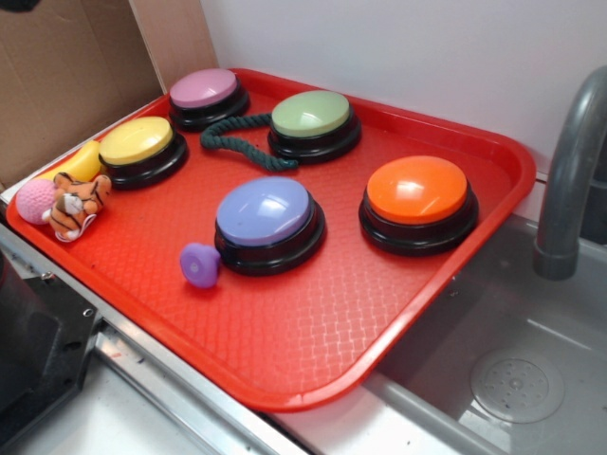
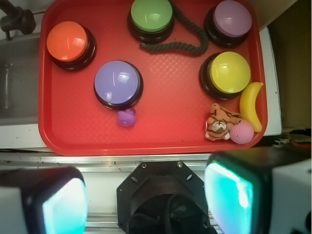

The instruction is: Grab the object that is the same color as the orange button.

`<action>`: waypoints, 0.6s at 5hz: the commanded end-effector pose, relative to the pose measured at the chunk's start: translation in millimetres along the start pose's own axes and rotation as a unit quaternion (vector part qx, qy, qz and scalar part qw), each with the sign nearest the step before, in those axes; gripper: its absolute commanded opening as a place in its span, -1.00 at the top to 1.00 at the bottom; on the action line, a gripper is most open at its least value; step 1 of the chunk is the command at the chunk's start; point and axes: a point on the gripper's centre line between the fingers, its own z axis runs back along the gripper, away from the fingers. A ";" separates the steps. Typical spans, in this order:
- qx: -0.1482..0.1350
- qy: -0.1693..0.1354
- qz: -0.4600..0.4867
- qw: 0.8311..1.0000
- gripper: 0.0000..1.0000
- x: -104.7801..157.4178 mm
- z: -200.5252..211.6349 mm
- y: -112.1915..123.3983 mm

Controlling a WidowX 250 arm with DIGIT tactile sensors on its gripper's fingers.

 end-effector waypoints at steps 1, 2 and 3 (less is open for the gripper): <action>0.000 0.000 0.000 1.000 -1.00 0.0 0.0 0.0; 0.013 -0.004 0.082 0.996 -1.00 8.2 -15.9 19.8; 0.015 0.003 0.160 0.987 -1.00 10.1 -36.4 38.4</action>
